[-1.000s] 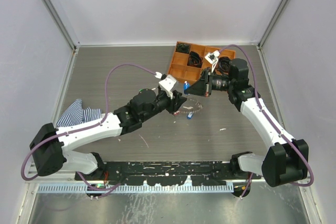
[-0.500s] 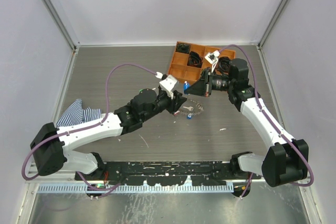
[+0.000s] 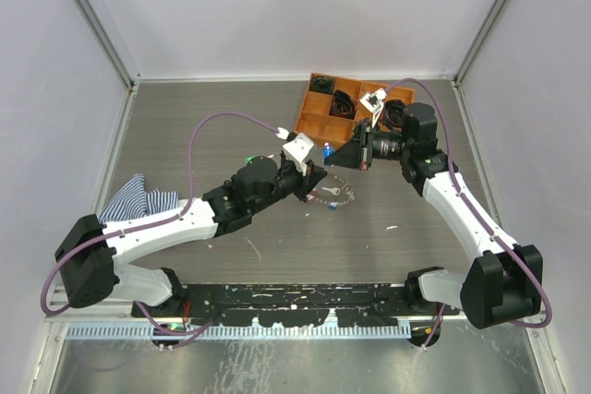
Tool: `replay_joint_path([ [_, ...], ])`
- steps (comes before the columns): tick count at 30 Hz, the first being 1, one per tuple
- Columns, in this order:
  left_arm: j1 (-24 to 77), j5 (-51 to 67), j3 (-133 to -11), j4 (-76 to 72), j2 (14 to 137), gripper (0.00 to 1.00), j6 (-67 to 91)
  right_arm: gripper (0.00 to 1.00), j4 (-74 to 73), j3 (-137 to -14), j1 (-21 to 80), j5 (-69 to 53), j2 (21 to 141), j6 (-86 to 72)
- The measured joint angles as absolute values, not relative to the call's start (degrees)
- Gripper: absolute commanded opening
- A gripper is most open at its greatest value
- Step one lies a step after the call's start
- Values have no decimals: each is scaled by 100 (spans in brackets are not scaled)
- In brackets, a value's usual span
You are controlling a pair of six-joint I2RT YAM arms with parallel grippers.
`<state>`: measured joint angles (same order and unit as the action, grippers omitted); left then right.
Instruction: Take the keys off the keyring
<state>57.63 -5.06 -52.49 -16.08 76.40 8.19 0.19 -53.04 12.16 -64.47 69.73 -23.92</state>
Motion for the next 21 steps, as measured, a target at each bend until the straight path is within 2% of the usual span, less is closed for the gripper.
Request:
replay_joint_path([
  [21, 5575, 117, -4956, -1776, 7199, 0, 523, 1, -692, -5306, 991, -5909, 6877, -1546],
])
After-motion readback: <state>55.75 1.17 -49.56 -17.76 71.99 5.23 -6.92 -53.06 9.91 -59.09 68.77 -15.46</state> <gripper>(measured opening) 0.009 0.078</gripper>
